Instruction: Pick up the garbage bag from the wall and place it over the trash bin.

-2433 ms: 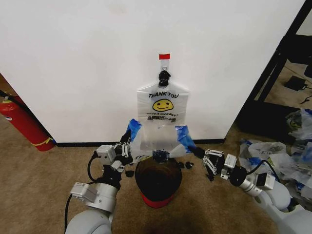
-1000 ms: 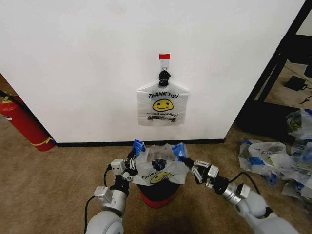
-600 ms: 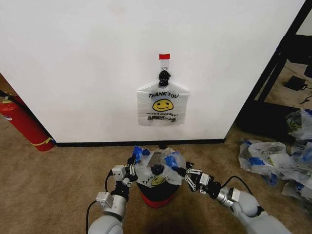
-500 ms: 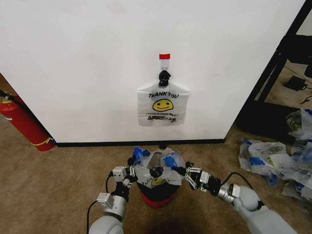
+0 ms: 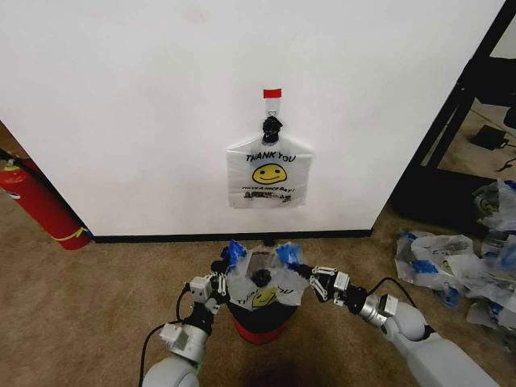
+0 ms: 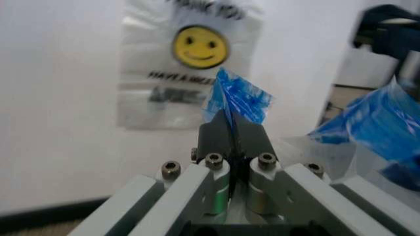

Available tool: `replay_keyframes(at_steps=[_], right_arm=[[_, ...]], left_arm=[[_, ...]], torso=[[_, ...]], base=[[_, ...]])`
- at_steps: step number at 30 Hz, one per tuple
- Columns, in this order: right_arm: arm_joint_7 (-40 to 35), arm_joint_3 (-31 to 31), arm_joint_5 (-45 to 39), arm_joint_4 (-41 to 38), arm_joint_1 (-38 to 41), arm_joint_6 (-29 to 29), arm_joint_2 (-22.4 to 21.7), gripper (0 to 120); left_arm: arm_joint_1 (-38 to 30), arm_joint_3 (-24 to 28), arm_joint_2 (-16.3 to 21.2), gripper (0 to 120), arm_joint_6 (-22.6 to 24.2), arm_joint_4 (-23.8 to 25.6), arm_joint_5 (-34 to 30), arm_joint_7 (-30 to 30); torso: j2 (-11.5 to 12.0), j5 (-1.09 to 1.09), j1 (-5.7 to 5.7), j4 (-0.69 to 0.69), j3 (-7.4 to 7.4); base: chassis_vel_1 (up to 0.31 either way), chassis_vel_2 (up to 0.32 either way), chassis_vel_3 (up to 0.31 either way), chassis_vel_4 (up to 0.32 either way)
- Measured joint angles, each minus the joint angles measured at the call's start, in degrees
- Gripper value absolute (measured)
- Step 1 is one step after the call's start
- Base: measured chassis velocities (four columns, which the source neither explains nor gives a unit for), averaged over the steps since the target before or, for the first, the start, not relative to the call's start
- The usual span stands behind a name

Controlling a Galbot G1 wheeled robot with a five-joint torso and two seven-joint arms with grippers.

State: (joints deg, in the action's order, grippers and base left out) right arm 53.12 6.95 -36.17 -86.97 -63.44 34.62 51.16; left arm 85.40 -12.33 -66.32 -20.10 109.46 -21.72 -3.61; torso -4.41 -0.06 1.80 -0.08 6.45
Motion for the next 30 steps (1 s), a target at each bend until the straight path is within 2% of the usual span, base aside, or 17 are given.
replay_keyframes(at_steps=[7, 8, 11, 13, 22, 30], right_arm=[[14.3, 1.1, -1.8, -0.1, 0.4, -4.8, -3.8, 0], [14.3, 1.1, -1.8, -0.1, 0.4, -4.8, -3.8, 0], [22.3, 2.6, -1.2, 3.9, -0.2, -5.7, -3.9, 0], [24.6, 3.2, -1.3, 5.1, -0.1, -6.2, -4.1, 0], [27.0, 3.3, -1.6, 8.7, 0.3, -5.4, -3.5, 0], [28.2, 2.4, -2.5, 9.3, -0.5, -4.6, -1.9, 0]], left_arm=[[-0.8, -1.4, 3.0, 0, -4.6, -3.7, 1.2, -8.3], [-0.8, -1.4, 3.0, 0, -4.6, -3.7, 1.2, -8.3], [-0.6, -1.3, 2.7, 0, -5.9, -8.4, 1.4, -9.1], [-0.3, -1.1, 3.1, 0, -6.0, -9.1, 1.4, -8.2], [2.2, -1.0, 5.4, 0, -7.0, -8.9, 2.9, -8.1], [6.6, -1.4, 8.0, 0, -9.3, -7.2, 6.9, -9.0]], torso=[[0.0, 0.00, 0.00, -0.01, 0.00], [0.0, 0.00, 0.00, -0.01, 0.00], [0.0, 0.02, 0.00, -0.01, 0.00], [0.0, 0.02, 0.00, -0.01, 0.00], [0.0, 0.01, 0.00, -0.01, 0.00], [0.0, 0.01, 0.00, 0.00, 0.00]], base=[[0.000, 0.000, 0.000, 0.000], [0.000, 0.000, 0.000, 0.000], [0.000, 0.000, 0.000, 0.000], [0.000, 0.000, 0.000, 0.000], [0.000, 0.000, 0.000, 0.000], [0.000, 0.000, 0.000, 0.000]])
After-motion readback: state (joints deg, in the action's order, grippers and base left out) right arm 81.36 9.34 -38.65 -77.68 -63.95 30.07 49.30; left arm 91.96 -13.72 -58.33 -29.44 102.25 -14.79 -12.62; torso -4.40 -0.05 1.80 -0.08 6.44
